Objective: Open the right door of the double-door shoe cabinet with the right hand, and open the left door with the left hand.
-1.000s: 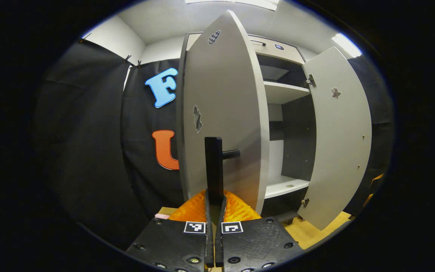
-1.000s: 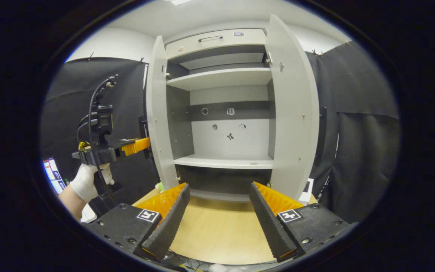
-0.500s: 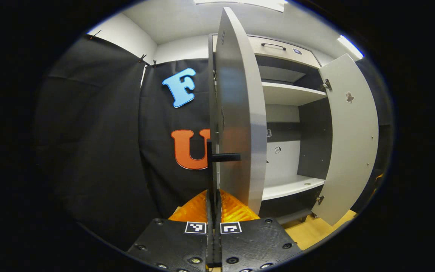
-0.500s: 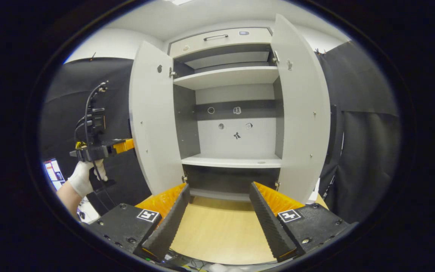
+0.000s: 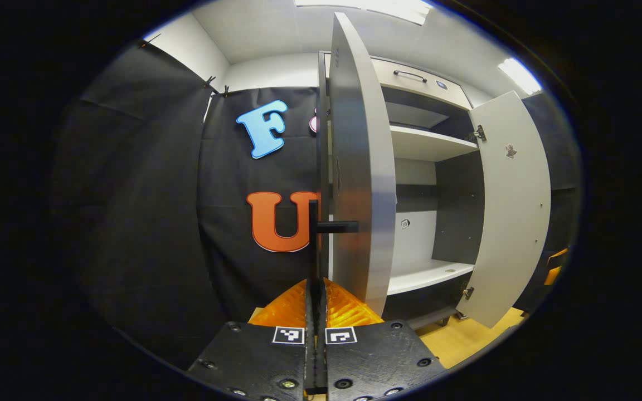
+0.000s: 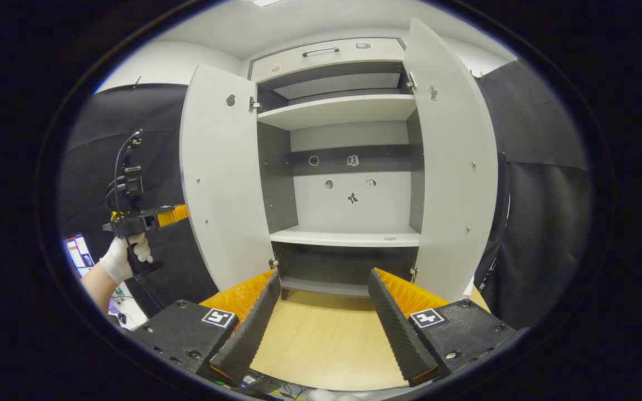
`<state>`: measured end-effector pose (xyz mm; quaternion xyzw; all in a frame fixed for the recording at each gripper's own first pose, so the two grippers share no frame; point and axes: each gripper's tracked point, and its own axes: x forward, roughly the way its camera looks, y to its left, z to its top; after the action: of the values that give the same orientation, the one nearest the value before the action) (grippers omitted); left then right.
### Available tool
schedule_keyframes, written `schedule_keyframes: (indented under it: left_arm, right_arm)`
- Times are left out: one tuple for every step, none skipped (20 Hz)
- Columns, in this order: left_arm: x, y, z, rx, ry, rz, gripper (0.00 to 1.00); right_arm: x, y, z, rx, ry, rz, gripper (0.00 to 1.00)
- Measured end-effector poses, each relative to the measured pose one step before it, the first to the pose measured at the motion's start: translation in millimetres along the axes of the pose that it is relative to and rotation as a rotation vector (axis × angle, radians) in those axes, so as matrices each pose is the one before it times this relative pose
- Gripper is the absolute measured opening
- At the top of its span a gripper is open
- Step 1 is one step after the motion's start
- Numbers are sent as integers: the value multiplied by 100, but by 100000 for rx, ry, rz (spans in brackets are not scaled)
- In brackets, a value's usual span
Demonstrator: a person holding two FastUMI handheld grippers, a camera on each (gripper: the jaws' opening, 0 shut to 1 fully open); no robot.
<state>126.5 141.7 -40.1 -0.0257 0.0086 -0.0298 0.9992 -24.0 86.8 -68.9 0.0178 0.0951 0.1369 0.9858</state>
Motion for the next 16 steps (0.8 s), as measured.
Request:
schedule_keyframes:
  left_arm:
    - [61, -42, 76, -185, -27, 136, 0]
    - [58, -60, -60, -432, -30, 407, 0]
    - [-114, 83, 66, -115, 67, 628, 0]
    - [-144, 45, -6, -173, -10, 585, 9]
    - [136, 15, 29, -635, 269, 108, 0]
    - [-151, 56, -37, -4, 37, 338, 1]
    - [138, -53, -55, -9, 490, 237, 1]
    - [-339, 121, -65, 518, 499, 310, 2]
    - [-360, 301, 76, 189, 156, 1215, 2]
    - [-907, 82, 110, -476, 43, 1022, 4]
    - [-432, -20, 781, 591, -1998, 581, 5]
    - [-642, 224, 475, 1044, -739, 1809, 5]
    - [-778, 806, 169, 1536, -194, 3605, 5]
    - [-708, 707, 149, 697, 581, 2333, 10]
    - [-538, 546, 439, -487, 71, 2121, 16]
    - [-668, 175, 268, -1132, 1211, 130, 36]
  right_arm:
    - [56, 49, 63, -334, 125, 15, 99]
    - [-30, 49, 84, -349, 79, -62, 99]
    - [-6, 41, -15, -146, -85, 160, 99]
    - [-24, -15, 99, -193, -74, -33, 99]
    - [4, -9, 79, -115, -90, 137, 99]
    - [71, 15, 77, -125, -84, 105, 99]
    - [-97, 100, 107, -184, -165, 70, 99]
    - [-16, 5, 63, -229, -60, 41, 99]
    - [-14, -93, 121, -164, -238, 180, 99]
    - [-47, -91, 139, -215, -286, -12, 99]
    - [0, -113, 180, -135, -158, -358, 99]
    - [-43, -114, 89, 333, -445, -237, 99]
    - [12, -65, 155, 569, -449, -57, 99]
    - [5, -136, 174, 400, -338, -114, 99]
    - [104, -111, 180, 44, -325, -131, 99]
    - [31, -133, 153, -179, -280, -120, 99]
